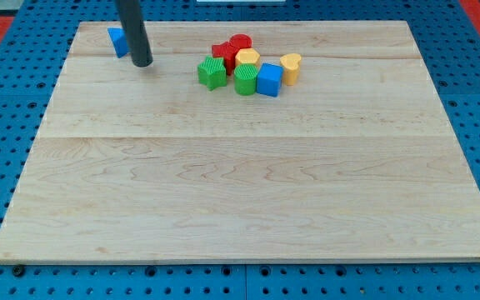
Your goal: Move the red star into the red circle towards the group of blocks
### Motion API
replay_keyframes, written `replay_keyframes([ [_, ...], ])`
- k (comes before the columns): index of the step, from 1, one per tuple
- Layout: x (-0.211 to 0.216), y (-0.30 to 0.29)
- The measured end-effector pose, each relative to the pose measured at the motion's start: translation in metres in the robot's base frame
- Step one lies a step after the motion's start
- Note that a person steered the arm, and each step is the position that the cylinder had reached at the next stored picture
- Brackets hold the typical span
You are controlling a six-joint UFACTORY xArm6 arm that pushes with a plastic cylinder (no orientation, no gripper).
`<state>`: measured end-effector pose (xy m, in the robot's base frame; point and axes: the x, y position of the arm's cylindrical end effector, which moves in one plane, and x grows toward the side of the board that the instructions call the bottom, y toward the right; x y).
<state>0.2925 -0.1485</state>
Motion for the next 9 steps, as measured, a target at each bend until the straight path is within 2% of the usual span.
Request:
replay_keyframes([
  [3,-0.001,-0.002],
  [4,-0.019,0.044],
  [6,-0.024,0.119],
  [7,-0.021,0.122],
  [8,0.027,0.137],
  [9,0.022,0.148],
])
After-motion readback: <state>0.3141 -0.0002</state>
